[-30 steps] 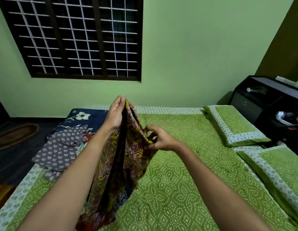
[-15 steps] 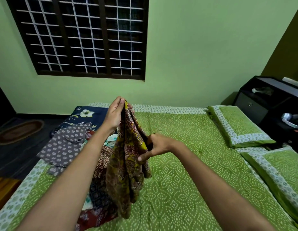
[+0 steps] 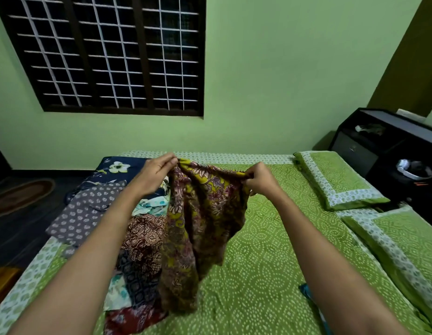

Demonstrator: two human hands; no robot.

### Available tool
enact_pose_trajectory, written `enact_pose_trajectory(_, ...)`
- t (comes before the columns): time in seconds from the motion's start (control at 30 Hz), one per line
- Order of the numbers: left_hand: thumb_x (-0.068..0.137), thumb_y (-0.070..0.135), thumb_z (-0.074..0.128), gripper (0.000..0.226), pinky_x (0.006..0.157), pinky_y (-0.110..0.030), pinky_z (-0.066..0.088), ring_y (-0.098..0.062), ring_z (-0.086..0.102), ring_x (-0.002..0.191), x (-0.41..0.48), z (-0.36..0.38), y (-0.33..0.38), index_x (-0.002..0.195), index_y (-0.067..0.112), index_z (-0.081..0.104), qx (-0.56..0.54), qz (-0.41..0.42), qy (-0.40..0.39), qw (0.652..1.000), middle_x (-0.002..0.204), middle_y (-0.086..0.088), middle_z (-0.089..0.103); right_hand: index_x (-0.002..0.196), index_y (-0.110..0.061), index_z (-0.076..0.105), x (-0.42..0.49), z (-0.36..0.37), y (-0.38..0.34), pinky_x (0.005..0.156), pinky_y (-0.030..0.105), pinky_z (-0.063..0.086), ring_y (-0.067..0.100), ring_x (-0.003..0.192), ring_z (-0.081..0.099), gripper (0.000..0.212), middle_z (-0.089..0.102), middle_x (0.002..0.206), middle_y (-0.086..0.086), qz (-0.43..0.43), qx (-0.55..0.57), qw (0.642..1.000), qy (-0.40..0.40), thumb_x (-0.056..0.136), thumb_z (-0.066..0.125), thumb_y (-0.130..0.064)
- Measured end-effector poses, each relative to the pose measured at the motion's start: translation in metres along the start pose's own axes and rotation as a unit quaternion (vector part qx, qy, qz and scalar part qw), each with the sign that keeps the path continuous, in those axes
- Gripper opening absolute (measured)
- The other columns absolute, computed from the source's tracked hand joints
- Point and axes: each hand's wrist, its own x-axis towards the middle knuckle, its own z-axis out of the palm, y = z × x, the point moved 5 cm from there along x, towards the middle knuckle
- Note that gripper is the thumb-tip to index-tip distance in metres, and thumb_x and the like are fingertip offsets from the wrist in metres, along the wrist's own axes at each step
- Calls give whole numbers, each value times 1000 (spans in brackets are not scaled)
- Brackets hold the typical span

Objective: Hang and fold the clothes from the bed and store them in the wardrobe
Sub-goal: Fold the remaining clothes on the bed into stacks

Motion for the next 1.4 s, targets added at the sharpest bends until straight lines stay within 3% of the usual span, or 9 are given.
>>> enact_pose_trajectory(0.2, 79, 47, 68, 62, 76, -29, 50, -18, 63, 80, -5, 8, 6, 127, 10, 57, 288, -14, -122, 950, 106, -11, 68, 91, -4, 67, 2, -26, -16, 61, 28, 36, 25, 79, 51, 20, 48, 72, 7, -23, -123, 992, 26, 76, 55, 2)
enact_pose_trajectory(0.43, 84, 19, 67, 24, 65, -37, 55, -31, 64, 69, 10, 6, 14, 102, 3, 70, 172, -62, 115, 976, 87, -21, 70, 88, -15, 56, -2, -58, -5, 57, 33, 48, 25, 79, 59, 32, 61, 85, 8, 3, 7, 998, 61, 68, 70, 6)
enact_pose_trajectory(0.6, 76, 6, 72, 16, 68, -26, 47, -22, 61, 71, 10, 23, 31, 90, -1, 71, 107, -60, 132, 984, 84, -18, 70, 101, -8, 71, -10, -58, 15, 47, 22, 50, 19, 63, 62, 29, 67, 78, 11, 55, -39, 998, 14, 73, 76, 0)
enact_pose_trajectory(0.73, 77, -3, 69, 39, 66, -30, 48, -13, 50, 63, 12, 34, 39, 106, 10, 46, -17, -41, 150, 988, 77, -2, 54, 105, 5, 54, -20, -59, 27, 54, 45, 58, 38, 62, 68, 20, 64, 80, 34, 119, 71, 989, -42, 87, 50, 13)
enact_pose_trajectory(0.9, 95, 10, 48, 32, 79, -40, 50, -32, 63, 90, 35, 59, 41, 125, 9, 57, 159, -62, 102, 980, 97, -16, 66, 105, -2, 42, 3, -70, 45, 61, 50, 58, 42, 65, 68, 26, 61, 86, 34, 157, 196, 968, 9, 87, 45, 17)
enact_pose_trajectory(1.0, 99, 9, 41, 36, 57, -33, 57, -22, 68, 58, 57, 90, 20, 134, 7, 47, -127, -216, 68, 966, 87, -18, 69, 111, -10, 34, 33, -57, 67, 50, 43, 57, 37, 64, 66, 36, 54, 82, 17, 168, 339, 925, 34, 89, 41, 17)
enact_pose_trajectory(1.07, 99, 4, 38, 37, 70, -36, 56, -30, 68, 80, 81, 120, 10, 135, 0, 41, -335, -293, 64, 893, 115, -24, 61, 105, -11, 38, 58, -51, 85, 50, 34, 51, 28, 66, 59, 28, 51, 82, 13, 150, 357, 920, 67, 91, 42, 13)
enact_pose_trajectory(1.3, 95, -4, 42, 26, 49, -9, 40, 5, 54, 51, 156, 159, 44, 117, -1, 56, -447, -224, 119, 858, 73, 5, 60, 85, -15, 47, 86, -92, 118, 54, 17, 40, 6, 62, 47, 25, 53, 79, -5, 62, 397, 894, 199, 92, 42, 9)
enact_pose_trajectory(1.4, 93, -7, 44, 24, 56, -9, 46, 5, 60, 58, 159, 164, 56, 110, 0, 59, -459, -182, 132, 859, 66, 14, 67, 92, -13, 51, 86, -112, 126, 81, 19, 46, 9, 90, 58, 26, 62, 94, -5, 26, 404, 890, 209, 91, 42, 12)
